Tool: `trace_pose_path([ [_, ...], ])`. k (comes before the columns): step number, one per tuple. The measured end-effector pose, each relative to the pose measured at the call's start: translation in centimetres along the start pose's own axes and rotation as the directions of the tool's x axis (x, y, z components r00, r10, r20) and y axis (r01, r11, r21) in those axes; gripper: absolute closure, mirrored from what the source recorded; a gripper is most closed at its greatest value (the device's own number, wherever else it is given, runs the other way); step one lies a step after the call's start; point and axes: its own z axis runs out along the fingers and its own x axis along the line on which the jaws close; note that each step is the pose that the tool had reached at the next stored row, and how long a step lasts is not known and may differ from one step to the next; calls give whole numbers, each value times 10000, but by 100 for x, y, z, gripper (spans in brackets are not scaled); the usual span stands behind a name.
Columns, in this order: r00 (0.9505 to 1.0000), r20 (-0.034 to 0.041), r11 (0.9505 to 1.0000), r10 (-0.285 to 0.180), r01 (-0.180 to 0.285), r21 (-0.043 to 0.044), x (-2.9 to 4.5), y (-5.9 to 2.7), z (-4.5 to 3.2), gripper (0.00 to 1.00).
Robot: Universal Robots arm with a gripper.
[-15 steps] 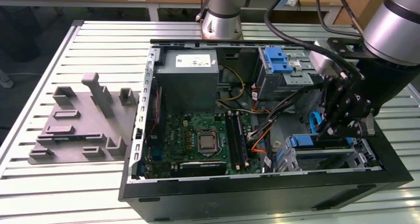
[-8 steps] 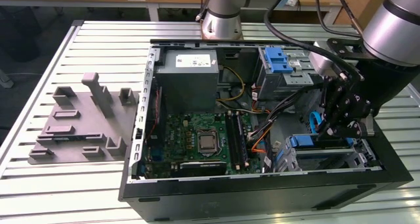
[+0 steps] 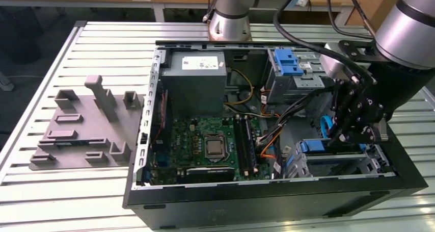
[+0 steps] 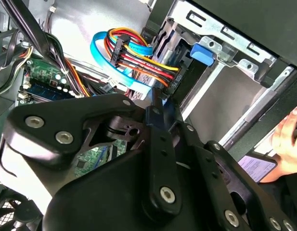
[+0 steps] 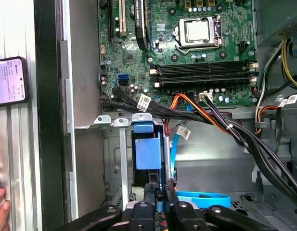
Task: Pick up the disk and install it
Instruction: 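Insert the second disk wire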
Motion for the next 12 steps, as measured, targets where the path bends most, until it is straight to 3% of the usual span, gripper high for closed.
trace_pose_path([
  [3,10000,0,10000,0,0,0,1,1,-21,76],
  [4,10000,0,10000,0,0,0,2,1,-30,69],
  [12,10000,-1,10000,0,0,0,9,4,-149,69],
])
